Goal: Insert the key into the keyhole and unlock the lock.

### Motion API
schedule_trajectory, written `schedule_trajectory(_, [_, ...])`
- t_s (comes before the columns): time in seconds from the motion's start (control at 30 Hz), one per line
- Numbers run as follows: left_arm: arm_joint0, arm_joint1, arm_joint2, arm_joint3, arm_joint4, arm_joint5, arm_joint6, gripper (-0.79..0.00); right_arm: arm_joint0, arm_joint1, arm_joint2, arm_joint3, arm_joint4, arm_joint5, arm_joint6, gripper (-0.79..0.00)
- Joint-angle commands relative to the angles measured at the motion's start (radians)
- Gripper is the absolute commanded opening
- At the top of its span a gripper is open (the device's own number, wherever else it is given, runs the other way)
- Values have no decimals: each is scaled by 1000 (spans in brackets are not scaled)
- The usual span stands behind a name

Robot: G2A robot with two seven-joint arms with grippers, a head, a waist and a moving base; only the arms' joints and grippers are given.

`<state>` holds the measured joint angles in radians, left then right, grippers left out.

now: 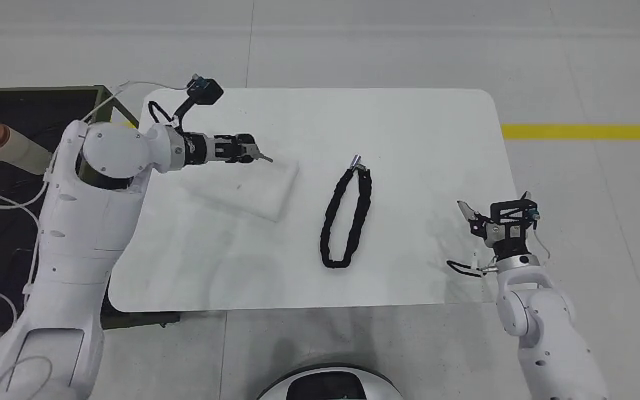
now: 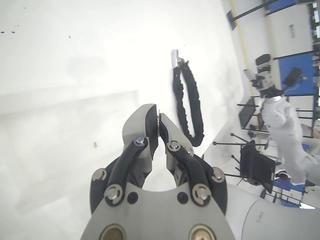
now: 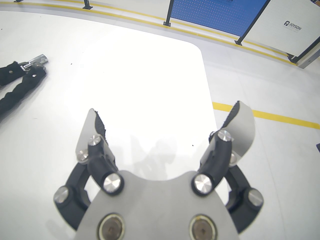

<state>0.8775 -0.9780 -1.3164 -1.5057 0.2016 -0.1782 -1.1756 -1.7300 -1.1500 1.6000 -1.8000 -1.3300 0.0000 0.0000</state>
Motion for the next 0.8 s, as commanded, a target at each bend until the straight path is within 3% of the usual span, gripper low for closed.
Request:
schedule_trajectory(0.0, [60,3,-23,-21,-28,-41,51,-785,0,0,0,0,0,0,0,0])
schedule_trajectory(0.1, [110,2,-31,-24,-109,-104,76,-785,0,0,0,0,0,0,0,0])
schedule_trajectory(0.77, [110,2,-31,-24,-109,-104,76,-785,0,0,0,0,0,0,0,0])
